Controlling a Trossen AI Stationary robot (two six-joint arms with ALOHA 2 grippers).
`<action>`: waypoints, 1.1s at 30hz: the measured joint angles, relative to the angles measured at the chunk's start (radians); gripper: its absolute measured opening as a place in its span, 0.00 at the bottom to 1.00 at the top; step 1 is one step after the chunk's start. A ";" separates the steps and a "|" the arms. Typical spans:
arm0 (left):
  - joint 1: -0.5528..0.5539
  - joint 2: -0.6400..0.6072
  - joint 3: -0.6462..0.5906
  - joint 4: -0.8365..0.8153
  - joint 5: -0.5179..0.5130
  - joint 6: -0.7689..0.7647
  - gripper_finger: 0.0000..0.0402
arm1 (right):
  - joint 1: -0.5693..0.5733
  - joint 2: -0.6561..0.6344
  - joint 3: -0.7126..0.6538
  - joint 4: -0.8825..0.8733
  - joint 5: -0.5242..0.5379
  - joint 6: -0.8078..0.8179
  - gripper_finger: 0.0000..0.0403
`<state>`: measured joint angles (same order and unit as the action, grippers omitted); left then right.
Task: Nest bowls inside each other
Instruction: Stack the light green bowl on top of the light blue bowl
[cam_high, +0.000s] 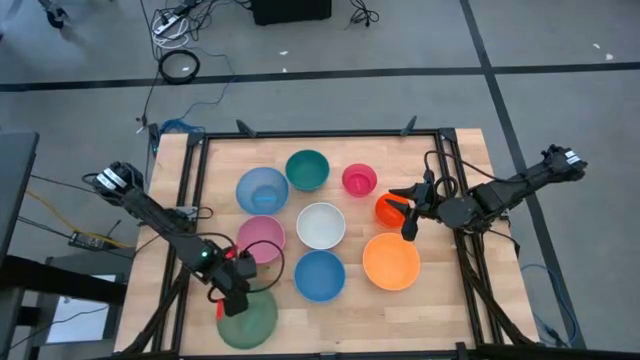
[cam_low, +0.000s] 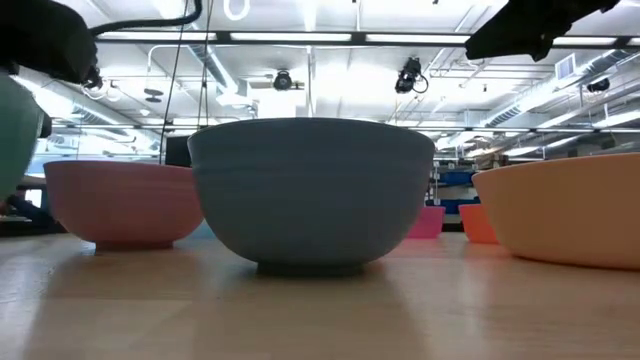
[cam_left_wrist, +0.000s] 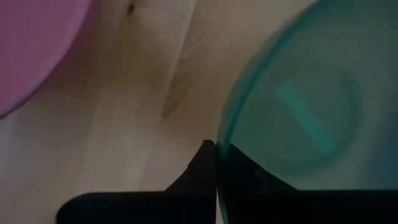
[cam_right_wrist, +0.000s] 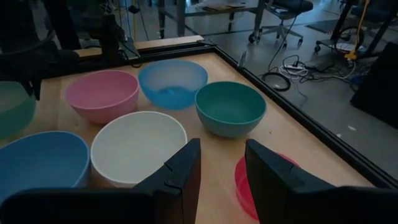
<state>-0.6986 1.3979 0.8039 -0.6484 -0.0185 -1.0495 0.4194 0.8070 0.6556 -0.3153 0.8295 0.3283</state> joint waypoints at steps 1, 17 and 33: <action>-0.004 0.000 0.005 -0.003 -0.005 0.003 0.02 | 0.000 0.000 0.000 0.000 0.000 0.000 0.28; 0.024 -0.124 0.582 -0.909 -0.750 0.109 0.02 | -0.002 0.000 -0.001 0.027 0.017 -0.011 0.28; 0.385 -0.532 0.228 -0.737 -0.910 0.303 0.02 | 0.031 0.011 -0.001 0.244 0.106 -0.264 0.28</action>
<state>-0.3140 0.8658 1.0314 -1.3851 -0.9283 -0.7468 0.4503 0.8184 0.6544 -0.0717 0.9352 0.0645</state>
